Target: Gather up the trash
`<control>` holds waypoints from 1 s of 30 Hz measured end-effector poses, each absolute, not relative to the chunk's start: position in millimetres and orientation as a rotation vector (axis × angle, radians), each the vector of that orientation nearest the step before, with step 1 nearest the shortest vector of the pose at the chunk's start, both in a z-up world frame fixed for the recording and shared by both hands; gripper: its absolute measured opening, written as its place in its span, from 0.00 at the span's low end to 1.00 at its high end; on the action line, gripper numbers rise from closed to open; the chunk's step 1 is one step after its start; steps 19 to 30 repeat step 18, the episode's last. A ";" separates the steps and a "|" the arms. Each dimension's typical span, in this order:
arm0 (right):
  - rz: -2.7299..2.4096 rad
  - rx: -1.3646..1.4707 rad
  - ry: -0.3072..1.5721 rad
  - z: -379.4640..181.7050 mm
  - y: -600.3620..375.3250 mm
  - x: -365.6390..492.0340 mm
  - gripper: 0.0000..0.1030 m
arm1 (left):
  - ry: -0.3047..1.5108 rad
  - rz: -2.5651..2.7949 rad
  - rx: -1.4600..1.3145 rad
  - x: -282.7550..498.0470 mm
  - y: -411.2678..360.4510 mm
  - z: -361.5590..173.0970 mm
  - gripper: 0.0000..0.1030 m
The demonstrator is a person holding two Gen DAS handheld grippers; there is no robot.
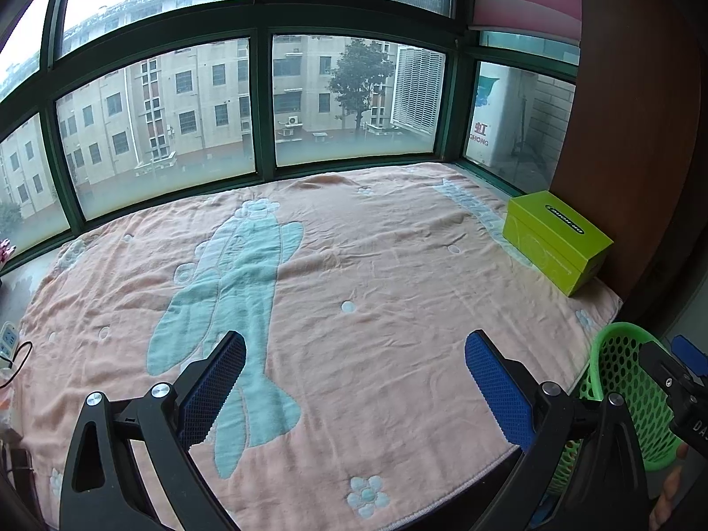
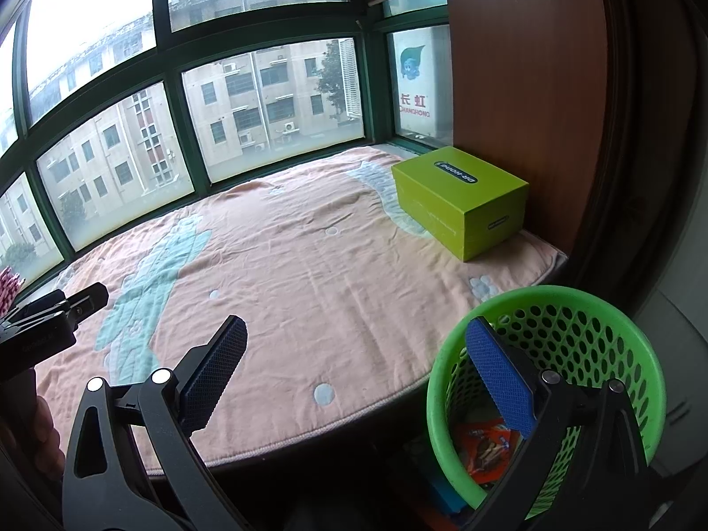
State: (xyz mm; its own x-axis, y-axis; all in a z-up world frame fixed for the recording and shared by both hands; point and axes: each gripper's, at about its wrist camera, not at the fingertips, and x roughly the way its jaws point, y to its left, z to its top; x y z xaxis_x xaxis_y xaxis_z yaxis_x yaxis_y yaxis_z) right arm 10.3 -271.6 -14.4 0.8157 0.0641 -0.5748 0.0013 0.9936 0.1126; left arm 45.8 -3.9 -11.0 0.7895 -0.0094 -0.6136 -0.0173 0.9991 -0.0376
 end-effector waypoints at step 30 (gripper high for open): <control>0.037 0.116 0.617 -16.5 -268.8 10.7 0.95 | 0.663 0.010 -0.045 46.5 -3.5 -11.8 0.93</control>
